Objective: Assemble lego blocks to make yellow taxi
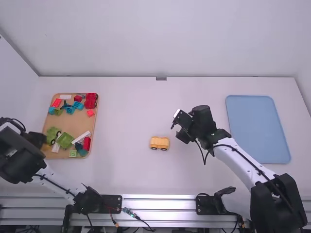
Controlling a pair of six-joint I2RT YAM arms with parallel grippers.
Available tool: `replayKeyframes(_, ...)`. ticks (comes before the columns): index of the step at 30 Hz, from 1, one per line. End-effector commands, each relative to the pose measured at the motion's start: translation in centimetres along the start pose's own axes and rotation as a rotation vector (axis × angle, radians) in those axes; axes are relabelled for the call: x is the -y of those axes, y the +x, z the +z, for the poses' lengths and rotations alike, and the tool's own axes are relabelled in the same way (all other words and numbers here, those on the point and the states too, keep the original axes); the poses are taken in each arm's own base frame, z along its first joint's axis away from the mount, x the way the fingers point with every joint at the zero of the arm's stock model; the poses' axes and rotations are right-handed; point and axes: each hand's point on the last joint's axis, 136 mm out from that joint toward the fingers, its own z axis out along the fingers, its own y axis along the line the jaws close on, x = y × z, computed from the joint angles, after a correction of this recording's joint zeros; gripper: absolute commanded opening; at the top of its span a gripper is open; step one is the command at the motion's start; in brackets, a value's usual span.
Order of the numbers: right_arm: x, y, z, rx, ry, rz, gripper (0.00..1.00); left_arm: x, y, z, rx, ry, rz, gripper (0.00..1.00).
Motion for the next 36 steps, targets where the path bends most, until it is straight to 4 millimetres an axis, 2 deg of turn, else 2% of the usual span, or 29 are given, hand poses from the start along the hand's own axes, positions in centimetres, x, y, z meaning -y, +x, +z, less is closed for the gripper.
replayKeyframes(1,-0.1,-0.1,-0.2,0.009,-0.001,0.005,0.99,0.6,0.6,-0.1,-0.009,0.054,0.052,0.57)
replayKeyframes(4,-0.1,-0.1,-0.2,0.009,-0.001,0.005,0.99,1.5,1.0,0.4,-0.014,0.112,0.099,0.53)
replayKeyframes(8,-0.1,-0.1,-0.2,0.009,-0.002,0.006,0.99,0.7,1.2,0.9,-0.011,0.079,0.067,0.44)
replayKeyframes(12,-0.1,-0.1,-0.2,0.009,-0.001,0.005,0.99,0.3,1.0,0.9,0.0,0.058,0.067,0.47)
replayKeyframes(18,-0.2,0.0,-0.2,0.006,-0.004,0.006,0.99,0.8,0.4,1.2,0.034,0.078,0.078,0.48)
replayKeyframes(22,-0.2,0.0,-0.2,0.006,-0.003,0.006,0.99,1.0,0.9,1.9,0.042,0.087,0.089,0.49)
replayKeyframes(25,-0.2,0.0,-0.2,0.006,-0.003,0.006,0.99,1.0,1.0,2.2,0.047,0.093,0.088,0.47)
replayKeyframes(26,-0.2,0.0,-0.2,0.006,-0.004,0.006,0.99,1.0,1.1,2.3,0.046,0.093,0.091,0.41)
replayKeyframes(34,-0.2,0.0,-0.2,0.007,-0.003,0.006,0.99,1.5,1.6,2.3,0.027,0.119,0.096,0.4)
replayKeyframes(36,-0.2,0.0,-0.2,0.006,-0.003,0.006,0.99,1.6,1.6,2.3,0.024,0.123,0.096,0.35)
